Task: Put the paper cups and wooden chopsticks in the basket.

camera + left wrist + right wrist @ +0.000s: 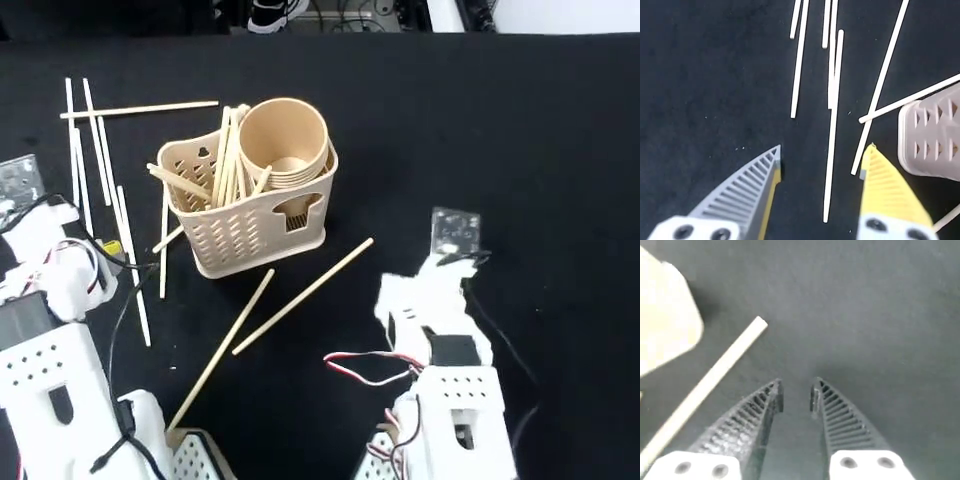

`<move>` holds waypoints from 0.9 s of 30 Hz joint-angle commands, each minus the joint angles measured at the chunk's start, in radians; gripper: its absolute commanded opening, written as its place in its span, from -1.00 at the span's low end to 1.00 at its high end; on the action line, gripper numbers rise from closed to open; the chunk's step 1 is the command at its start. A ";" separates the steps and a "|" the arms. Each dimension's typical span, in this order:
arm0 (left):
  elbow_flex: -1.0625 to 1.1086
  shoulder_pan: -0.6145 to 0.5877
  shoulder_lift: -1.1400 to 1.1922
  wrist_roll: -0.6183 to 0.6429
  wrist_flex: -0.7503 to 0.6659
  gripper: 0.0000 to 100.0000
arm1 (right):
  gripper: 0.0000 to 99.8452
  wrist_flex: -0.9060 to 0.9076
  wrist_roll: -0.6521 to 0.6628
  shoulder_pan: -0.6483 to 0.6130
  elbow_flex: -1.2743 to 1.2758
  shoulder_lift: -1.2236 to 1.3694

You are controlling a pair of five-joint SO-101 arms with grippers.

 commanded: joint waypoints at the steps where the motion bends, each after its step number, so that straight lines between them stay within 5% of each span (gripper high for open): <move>1: 0.005 -0.008 0.020 0.025 0.020 -0.49 | -0.76 0.091 -0.094 -0.064 -0.156 0.015; 7: 0.137 -0.012 0.034 0.060 -0.055 -0.49 | -0.76 0.192 -0.210 -0.104 -0.377 0.166; 15: 0.229 -0.005 0.032 0.069 -0.166 -0.49 | -0.75 0.172 -0.450 -0.106 -0.619 0.717; 27: 0.331 0.071 -0.078 0.092 -0.219 -0.49 | -0.75 0.281 -0.565 -0.107 -1.003 1.251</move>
